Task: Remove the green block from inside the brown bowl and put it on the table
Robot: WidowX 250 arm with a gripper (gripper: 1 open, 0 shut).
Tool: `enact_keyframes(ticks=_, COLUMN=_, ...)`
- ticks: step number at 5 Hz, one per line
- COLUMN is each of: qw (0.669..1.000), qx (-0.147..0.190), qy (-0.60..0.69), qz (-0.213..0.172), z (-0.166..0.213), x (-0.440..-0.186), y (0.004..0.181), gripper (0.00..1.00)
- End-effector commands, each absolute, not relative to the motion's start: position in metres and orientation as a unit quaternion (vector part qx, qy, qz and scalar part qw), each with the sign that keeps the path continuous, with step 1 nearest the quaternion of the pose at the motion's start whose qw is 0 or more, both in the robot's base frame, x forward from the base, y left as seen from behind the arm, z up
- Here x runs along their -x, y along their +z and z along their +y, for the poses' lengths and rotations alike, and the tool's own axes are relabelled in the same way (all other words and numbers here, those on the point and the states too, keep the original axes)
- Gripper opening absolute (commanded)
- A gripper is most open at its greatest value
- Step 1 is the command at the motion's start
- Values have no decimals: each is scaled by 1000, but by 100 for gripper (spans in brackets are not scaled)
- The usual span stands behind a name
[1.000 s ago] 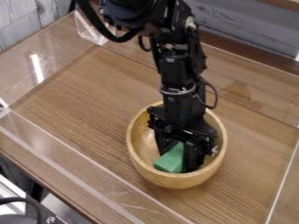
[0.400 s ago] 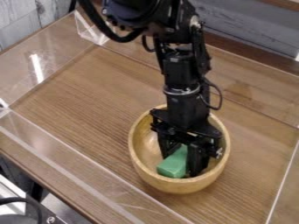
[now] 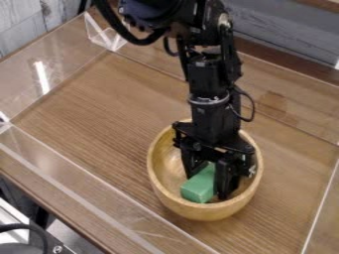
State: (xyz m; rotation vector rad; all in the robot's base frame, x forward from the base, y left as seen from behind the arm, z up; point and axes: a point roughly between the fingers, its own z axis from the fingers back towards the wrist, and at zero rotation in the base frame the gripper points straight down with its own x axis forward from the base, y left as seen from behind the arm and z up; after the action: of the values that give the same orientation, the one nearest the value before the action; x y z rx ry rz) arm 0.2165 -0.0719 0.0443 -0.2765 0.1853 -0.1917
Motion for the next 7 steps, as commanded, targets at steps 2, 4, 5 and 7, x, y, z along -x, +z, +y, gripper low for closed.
enact_keyframes(ticks=2, qw=983, qx=143, qy=-107, qz=45, z=-78, x=-231, y=69, gripper=0)
enact_keyframes(ticks=4, qw=982, qx=147, qy=-108, qz=42, z=-77, x=-231, y=83, gripper=0)
enact_keyframes(ticks=5, qw=983, qx=150, qy=-98, qz=29, z=-66, x=-235, y=117, gripper=0)
enact_keyframes(ticks=7, qw=990, qx=137, qy=-31, qz=-19, z=13, x=-248, y=195, gripper=0)
